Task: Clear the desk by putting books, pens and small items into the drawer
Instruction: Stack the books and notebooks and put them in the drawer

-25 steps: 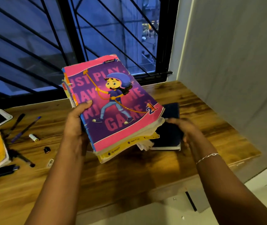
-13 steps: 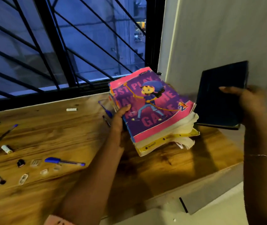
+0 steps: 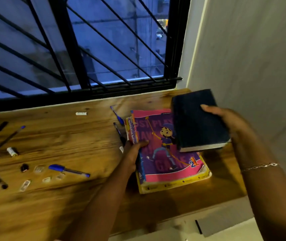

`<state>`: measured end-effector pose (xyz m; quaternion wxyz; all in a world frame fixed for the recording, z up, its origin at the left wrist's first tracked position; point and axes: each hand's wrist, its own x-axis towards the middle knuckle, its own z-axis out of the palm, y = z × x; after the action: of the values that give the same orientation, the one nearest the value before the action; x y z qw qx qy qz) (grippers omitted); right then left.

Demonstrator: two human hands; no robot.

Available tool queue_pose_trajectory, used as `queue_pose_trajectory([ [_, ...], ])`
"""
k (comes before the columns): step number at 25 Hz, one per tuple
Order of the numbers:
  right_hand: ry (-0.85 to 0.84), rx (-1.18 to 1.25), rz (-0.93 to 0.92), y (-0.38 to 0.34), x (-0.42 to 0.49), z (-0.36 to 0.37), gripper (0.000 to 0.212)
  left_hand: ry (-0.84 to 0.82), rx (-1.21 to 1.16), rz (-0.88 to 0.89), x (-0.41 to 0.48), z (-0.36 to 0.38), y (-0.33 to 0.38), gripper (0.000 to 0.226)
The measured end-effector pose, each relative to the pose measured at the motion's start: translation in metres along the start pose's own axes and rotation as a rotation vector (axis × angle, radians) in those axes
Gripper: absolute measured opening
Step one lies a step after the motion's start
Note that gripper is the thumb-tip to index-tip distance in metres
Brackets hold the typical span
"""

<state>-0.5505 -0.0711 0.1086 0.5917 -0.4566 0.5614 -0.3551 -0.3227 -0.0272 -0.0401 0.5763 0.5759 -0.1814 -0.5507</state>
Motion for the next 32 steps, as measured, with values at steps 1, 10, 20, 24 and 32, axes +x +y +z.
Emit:
queue_pose_trajectory([
  [1,-0.061,0.001,0.016,0.008,0.01,0.013,0.011,0.021,-0.013,0.015,-0.001,0.001,-0.002,0.05],
  [10,-0.129,0.034,0.091,0.058,0.053,0.08,0.035,0.399,0.44,0.217,-0.016,0.004,-0.006,0.036],
  [20,0.084,-0.786,-0.306,0.077,0.071,0.083,0.057,0.217,0.668,0.39,-0.034,-0.01,-0.015,0.042],
  [24,0.274,-0.941,-0.573,0.083,0.041,0.085,0.055,0.151,0.964,0.647,-0.047,-0.034,-0.026,0.043],
  [32,0.37,-0.981,-0.943,0.137,-0.028,0.106,0.05,0.189,1.404,0.741,-0.094,-0.091,-0.055,0.09],
])
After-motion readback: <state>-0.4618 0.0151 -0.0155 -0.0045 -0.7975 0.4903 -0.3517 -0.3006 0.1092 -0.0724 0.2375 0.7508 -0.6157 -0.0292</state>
